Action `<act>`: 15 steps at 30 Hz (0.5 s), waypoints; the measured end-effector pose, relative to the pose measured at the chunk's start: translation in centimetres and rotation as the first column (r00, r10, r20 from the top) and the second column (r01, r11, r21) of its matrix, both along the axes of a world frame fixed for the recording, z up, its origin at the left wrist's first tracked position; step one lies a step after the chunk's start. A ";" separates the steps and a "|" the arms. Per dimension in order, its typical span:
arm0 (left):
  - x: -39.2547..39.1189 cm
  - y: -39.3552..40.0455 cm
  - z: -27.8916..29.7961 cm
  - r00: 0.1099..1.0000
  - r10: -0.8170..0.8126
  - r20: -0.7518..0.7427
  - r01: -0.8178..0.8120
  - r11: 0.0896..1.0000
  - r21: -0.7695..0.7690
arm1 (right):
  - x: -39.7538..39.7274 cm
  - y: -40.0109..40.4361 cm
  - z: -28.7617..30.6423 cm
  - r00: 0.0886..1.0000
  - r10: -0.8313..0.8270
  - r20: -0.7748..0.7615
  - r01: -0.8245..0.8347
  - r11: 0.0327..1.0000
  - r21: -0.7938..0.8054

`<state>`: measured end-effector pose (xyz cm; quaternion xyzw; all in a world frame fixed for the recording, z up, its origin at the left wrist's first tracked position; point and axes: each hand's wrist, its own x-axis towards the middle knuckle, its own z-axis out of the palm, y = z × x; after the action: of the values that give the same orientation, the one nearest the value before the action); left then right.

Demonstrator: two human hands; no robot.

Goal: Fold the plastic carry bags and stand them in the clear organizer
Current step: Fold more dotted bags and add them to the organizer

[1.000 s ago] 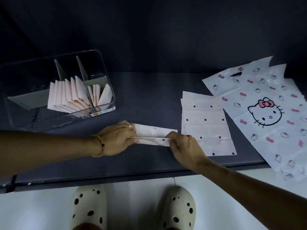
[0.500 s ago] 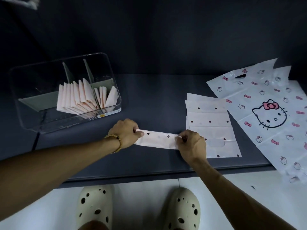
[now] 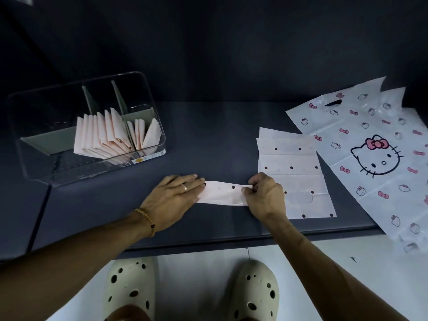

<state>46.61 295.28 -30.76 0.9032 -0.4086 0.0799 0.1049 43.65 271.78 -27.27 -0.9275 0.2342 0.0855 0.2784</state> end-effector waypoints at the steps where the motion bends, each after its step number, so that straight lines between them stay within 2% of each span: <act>1: -0.1 0.4 -0.2 1.000 0.013 -0.026 -0.012 1.000 0.022 | -0.3 0.3 0.1 0.997 0.062 0.052 -0.056 0.993 -0.107; 3: -0.2 0.6 -0.4 0.996 0.041 -0.081 -0.037 0.998 0.055 | -1.1 1.6 0.0 0.938 0.280 0.206 -0.203 0.921 -0.332; 5: -0.3 0.5 -0.5 0.990 0.060 -0.127 -0.052 0.996 0.066 | -2.1 3.8 -0.5 0.840 0.462 0.284 -0.346 0.860 -0.376; 6: -0.3 0.4 -0.6 0.988 0.067 -0.138 -0.058 0.996 0.069 | -2.5 5.0 -1.1 0.791 0.555 0.258 -0.456 0.816 -0.356; 8: -0.3 0.4 -0.7 0.986 0.080 -0.149 -0.070 0.995 0.072 | -3.3 7.0 -2.2 0.728 0.679 0.097 -0.638 0.722 -0.267; 9: -0.3 0.4 -0.7 0.984 0.085 -0.157 -0.074 0.995 0.071 | -3.5 7.4 -2.6 0.718 0.695 0.028 -0.671 0.702 -0.238; 12: -0.3 0.5 -0.6 0.976 0.095 -0.194 -0.083 0.994 0.065 | -3.7 6.3 -3.0 0.712 0.702 -0.017 -0.676 0.678 -0.290; 15: -0.3 0.6 -0.5 0.969 0.097 -0.228 -0.085 0.994 0.062 | -4.4 3.7 -2.8 0.744 0.663 -0.081 -0.646 0.684 -0.339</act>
<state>46.29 295.86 -31.29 0.9265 -0.3538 -0.0313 0.1242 39.29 275.44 -30.08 -0.9852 -0.1080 0.1142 0.0677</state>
